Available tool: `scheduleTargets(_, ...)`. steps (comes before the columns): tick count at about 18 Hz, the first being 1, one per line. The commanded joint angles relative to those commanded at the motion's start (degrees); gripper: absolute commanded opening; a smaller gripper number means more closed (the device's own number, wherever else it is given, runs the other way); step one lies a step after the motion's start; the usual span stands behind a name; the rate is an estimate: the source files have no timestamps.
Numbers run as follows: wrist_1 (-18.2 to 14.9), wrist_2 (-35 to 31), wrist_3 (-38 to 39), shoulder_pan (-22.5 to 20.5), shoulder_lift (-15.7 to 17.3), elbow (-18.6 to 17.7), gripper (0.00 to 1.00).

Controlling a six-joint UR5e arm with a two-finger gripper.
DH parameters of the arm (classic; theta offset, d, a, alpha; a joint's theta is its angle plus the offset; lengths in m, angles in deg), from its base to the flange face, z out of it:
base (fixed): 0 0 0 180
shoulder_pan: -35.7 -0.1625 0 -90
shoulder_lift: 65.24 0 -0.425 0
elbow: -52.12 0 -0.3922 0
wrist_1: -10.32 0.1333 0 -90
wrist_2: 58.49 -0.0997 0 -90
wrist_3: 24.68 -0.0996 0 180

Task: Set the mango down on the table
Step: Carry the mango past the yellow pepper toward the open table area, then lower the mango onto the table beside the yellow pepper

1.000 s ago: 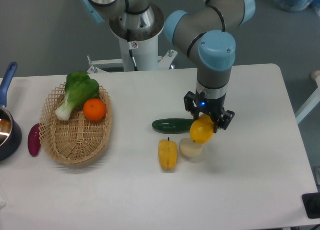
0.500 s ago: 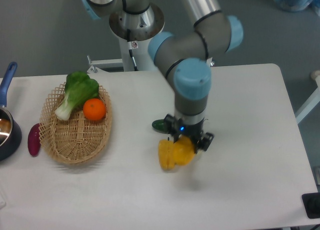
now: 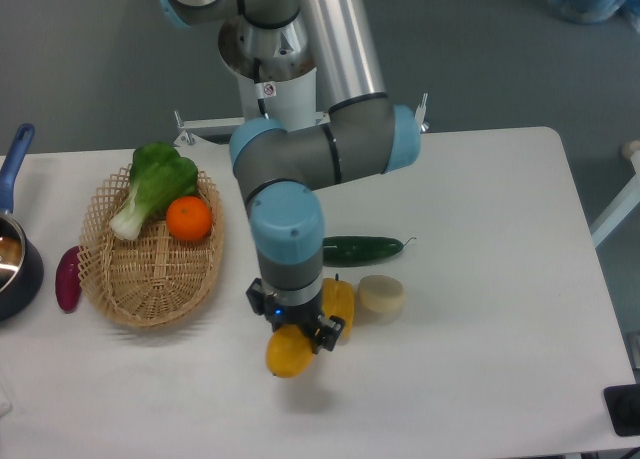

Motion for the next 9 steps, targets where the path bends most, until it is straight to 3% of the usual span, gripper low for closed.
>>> scheduleTargets(4,0.26,0.0,-0.44,0.88,-1.15,-1.06,0.41)
scheduleTargets(6,1.31,0.0,-0.53,0.88,-1.5,-1.06,0.6)
scheduleTargets(7,1.93,-0.09,0.08,0.97,-1.59,-1.06,0.85)
scheduleTargets(8,2.98,-0.17,0.35,0.97,-1.76,-1.06,1.0)
scheduleTargets(9,3.77,-0.09,1.31,0.97,-1.85,-1.14,1.0)
